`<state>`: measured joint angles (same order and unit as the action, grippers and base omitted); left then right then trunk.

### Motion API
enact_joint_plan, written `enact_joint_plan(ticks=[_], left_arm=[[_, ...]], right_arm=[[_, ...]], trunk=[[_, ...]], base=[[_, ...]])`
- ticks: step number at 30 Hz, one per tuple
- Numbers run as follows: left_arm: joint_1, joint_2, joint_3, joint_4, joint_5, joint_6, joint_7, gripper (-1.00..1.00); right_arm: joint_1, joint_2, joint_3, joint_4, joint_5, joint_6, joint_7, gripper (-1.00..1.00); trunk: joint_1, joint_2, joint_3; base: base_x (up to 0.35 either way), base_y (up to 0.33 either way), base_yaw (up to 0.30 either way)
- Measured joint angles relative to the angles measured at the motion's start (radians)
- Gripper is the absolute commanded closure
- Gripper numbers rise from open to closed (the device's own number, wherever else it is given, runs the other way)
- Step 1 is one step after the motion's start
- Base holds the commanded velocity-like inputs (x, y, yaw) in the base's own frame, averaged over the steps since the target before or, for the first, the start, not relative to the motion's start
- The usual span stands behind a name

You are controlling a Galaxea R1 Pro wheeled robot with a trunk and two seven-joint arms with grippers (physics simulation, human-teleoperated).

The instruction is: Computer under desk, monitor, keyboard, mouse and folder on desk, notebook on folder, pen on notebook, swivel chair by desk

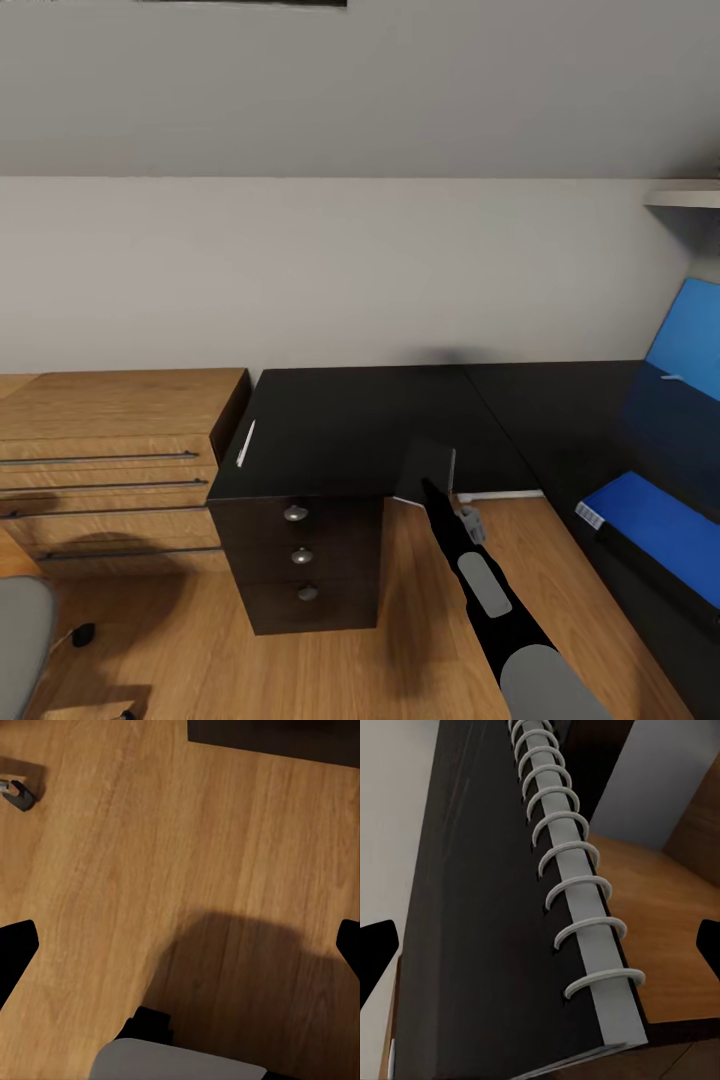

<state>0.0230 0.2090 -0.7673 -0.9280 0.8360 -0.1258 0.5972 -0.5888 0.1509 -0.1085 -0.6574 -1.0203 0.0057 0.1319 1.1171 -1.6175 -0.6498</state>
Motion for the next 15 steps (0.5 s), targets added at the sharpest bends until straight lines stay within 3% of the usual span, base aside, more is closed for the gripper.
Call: enact_joint_plan(ticks=[15], left_arm=[[0.000, 0.000, 0.000, 0.001, 0.000, 0.000, 0.000, -1.00]], right_arm=[[0.000, 0.001, -0.001, 0.000, 0.002, -0.020, -0.007, -1.00]], trunk=[[0.000, 0.000, 0.000]], base=[[-0.002, 0.000, 0.000]])
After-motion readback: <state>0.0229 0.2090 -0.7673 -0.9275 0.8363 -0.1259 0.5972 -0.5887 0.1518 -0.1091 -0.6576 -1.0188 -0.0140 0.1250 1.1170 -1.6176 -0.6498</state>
